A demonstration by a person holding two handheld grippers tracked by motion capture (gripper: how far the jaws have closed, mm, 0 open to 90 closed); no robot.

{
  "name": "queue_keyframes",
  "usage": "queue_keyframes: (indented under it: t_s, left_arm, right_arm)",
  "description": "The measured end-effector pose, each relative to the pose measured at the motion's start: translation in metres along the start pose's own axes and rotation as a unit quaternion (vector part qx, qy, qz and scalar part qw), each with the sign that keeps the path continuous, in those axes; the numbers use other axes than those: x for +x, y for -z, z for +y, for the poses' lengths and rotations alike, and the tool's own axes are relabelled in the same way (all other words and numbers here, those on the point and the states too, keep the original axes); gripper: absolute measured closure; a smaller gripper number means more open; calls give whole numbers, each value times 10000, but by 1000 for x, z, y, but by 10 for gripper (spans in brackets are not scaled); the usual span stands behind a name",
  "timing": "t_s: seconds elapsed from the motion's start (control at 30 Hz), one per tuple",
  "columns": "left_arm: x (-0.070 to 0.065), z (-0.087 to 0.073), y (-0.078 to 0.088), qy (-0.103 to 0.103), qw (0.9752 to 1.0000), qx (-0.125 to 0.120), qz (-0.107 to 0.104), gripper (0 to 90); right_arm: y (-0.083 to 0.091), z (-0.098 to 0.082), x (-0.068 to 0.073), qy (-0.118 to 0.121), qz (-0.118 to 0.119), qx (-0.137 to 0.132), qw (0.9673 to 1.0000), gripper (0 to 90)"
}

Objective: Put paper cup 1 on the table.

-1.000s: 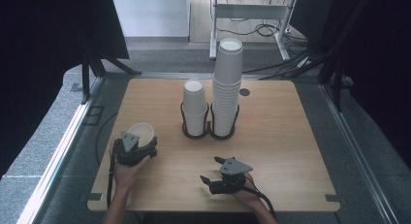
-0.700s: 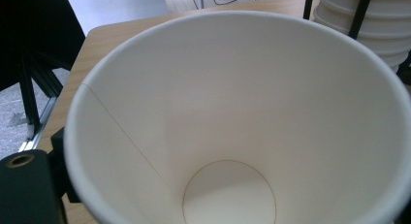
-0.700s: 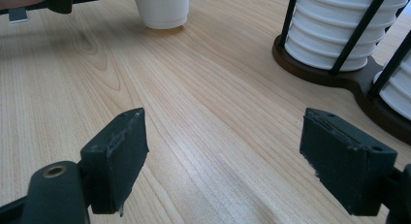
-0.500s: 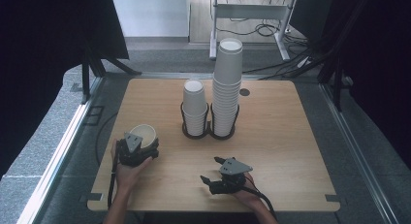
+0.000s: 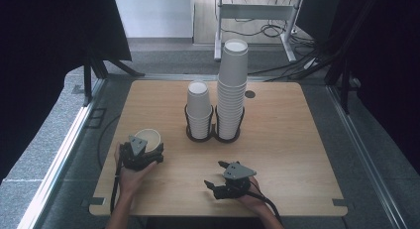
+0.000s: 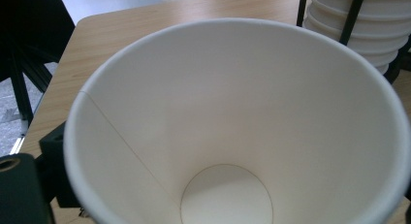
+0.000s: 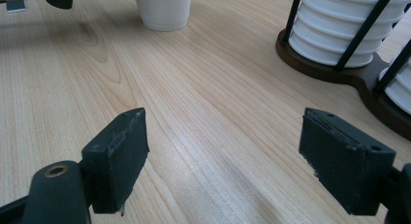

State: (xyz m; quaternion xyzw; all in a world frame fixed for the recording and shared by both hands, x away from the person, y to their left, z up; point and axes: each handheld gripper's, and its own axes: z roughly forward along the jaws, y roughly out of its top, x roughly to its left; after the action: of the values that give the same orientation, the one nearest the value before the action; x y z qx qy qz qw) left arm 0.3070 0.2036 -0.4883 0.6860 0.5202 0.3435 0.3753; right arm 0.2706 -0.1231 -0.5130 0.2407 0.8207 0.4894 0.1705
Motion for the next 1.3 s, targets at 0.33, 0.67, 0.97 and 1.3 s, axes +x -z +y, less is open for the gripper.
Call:
queue_keyframes:
  t_s: [0.33,0.67,0.97,1.3]
  left_arm:
    - [0,1,2,-4,10000,-15,9,53]
    - [-1,5,10,19,9999,-93,-76,45]
    - [-2,7,18,14,9997,-182,-142,26]
    - [-1,9,26,27,9995,-282,-144,23]
  right_arm:
    - [-1,-1,1,40,-18,65,10000,183]
    - [-1,-1,0,33,-31,81,10000,184]
    - [-1,-1,0,20,-41,95,9999,185]
    - [-1,-1,0,18,-45,107,9999,185]
